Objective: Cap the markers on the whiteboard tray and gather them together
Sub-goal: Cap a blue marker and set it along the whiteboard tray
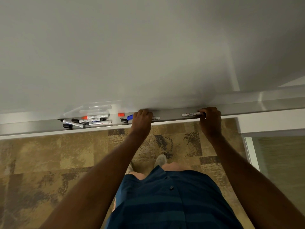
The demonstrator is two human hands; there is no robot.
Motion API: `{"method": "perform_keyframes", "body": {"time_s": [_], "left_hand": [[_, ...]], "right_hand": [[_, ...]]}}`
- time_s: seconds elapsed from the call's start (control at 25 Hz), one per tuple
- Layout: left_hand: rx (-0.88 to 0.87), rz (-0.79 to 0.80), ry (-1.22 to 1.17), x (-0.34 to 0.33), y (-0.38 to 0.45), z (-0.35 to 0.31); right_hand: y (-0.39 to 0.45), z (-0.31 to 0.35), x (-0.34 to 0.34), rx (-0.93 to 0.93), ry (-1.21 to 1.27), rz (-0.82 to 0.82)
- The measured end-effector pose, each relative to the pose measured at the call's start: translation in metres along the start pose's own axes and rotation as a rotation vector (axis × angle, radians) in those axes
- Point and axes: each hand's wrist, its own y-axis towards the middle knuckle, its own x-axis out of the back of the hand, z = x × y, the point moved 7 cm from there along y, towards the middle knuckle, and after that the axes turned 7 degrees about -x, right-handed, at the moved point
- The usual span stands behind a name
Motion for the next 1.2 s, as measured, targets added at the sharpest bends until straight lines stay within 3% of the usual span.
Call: {"method": "perform_keyframes", "body": {"time_s": [0.24, 0.4, 0.44, 0.52, 0.64, 0.76, 1.0, 1.2], "left_hand": [[0.012, -0.029, -0.051, 0.007, -0.002, -0.004], [0.028, -0.074, -0.109, 0.015, -0.001, -0.007], [0.032, -0.095, -0.126, 0.018, -0.002, -0.008], [0.015, -0.140, -0.160, 0.024, -0.004, -0.012], [-0.048, -0.184, -0.199, 0.027, -0.010, -0.021], [-0.031, -0.210, -0.218, 0.024, -0.018, -0.013], [0.260, -0.218, -0.132, 0.009, -0.051, 0.060], [0.299, -0.137, -0.104, 0.003, -0.051, 0.072]], "right_hand": [[0.001, 0.001, -0.004, -0.070, 0.036, 0.017], [-0.014, 0.031, 0.005, 0.062, -0.034, -0.080], [-0.023, 0.047, 0.002, 0.134, 0.023, -0.057], [-0.043, 0.083, -0.018, 0.168, 0.267, 0.157], [-0.070, 0.126, -0.049, 0.076, 0.493, 0.406], [-0.074, 0.132, -0.058, -0.034, 0.631, 0.414], [-0.072, 0.091, -0.049, -0.361, 0.955, 0.462], [-0.087, 0.086, -0.055, -0.367, 0.927, 0.515]]}}
